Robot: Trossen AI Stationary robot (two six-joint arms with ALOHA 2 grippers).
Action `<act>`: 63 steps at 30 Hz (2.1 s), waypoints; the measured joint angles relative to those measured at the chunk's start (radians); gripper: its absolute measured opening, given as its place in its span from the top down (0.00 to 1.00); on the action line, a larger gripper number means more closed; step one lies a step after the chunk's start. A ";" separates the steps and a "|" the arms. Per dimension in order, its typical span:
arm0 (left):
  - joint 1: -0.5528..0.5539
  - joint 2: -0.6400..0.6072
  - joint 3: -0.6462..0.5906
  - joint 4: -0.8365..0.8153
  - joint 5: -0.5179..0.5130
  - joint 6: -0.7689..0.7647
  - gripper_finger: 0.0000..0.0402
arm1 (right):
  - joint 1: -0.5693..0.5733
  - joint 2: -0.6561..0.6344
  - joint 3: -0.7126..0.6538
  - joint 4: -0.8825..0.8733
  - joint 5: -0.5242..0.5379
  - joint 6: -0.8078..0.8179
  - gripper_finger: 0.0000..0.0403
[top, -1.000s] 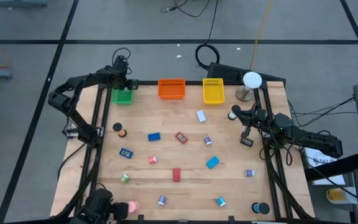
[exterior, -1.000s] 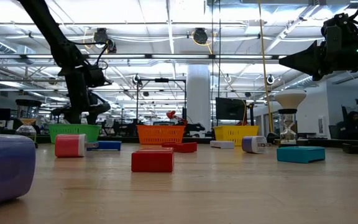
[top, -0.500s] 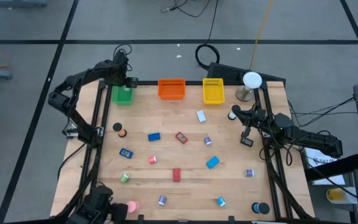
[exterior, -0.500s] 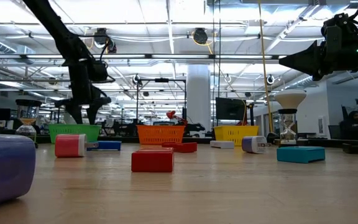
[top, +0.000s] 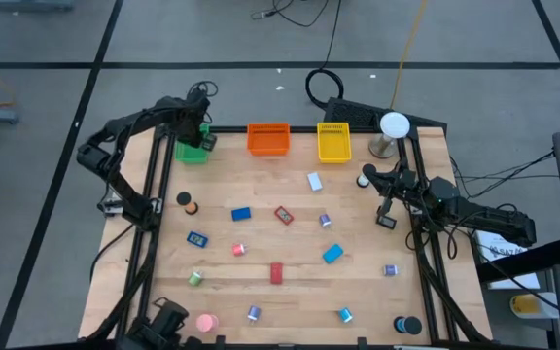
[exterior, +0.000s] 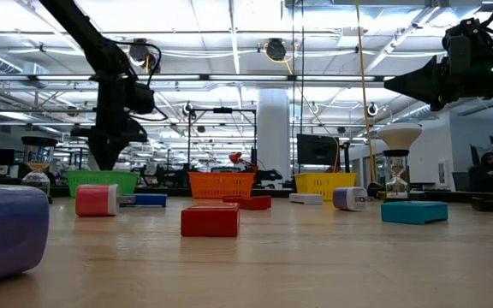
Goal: Pick & Place Office items
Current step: Adjust the green bin
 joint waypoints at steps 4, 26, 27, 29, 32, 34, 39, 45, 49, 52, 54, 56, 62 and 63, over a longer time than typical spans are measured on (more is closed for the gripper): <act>-0.024 0.000 -0.005 0.060 0.029 -0.011 0.98 | 0.000 0.000 0.000 0.000 0.000 0.000 0.99; -0.068 0.002 -0.071 0.135 -0.006 -0.056 0.98 | 0.000 0.000 0.000 0.000 0.000 0.000 0.99; -0.067 0.002 -0.080 0.142 -0.006 -0.056 0.98 | 0.000 0.000 0.000 0.000 0.000 0.000 0.99; -0.067 0.002 -0.101 0.175 -0.006 -0.058 0.99 | 0.000 0.000 0.000 0.000 0.000 0.000 0.99; -0.067 0.002 -0.126 0.241 0.001 -0.067 0.99 | 0.000 0.000 0.000 0.000 0.000 0.000 0.99; -0.067 0.002 -0.131 0.260 0.001 -0.067 0.98 | 0.000 0.000 0.000 0.000 0.000 0.000 0.99; -0.072 0.002 -0.132 0.271 0.001 -0.058 0.97 | 0.000 0.000 0.000 0.000 0.000 0.000 0.99; -0.110 0.002 -0.132 0.306 0.002 -0.050 0.98 | 0.000 0.000 0.000 0.000 0.000 0.000 0.99; -0.139 0.002 -0.132 0.306 0.001 -0.034 0.98 | 0.000 0.000 0.000 0.000 0.000 0.000 0.99; -0.161 0.002 -0.132 0.306 -0.001 -0.028 0.99 | 0.000 0.000 0.000 0.000 0.000 0.000 0.99; -0.172 -0.002 -0.129 0.298 -0.012 -0.020 0.99 | 0.000 0.000 0.000 0.000 0.000 0.000 0.99; -0.179 -0.019 -0.120 0.283 -0.028 -0.011 0.97 | 0.000 0.000 0.000 0.000 0.000 0.000 0.99; -0.154 -0.116 -0.096 0.201 -0.084 0.010 0.99 | 0.000 0.000 0.000 0.000 0.000 0.000 0.99; -0.141 -0.132 -0.094 0.191 -0.105 0.012 0.99 | 0.000 0.000 0.000 0.000 0.000 0.000 0.99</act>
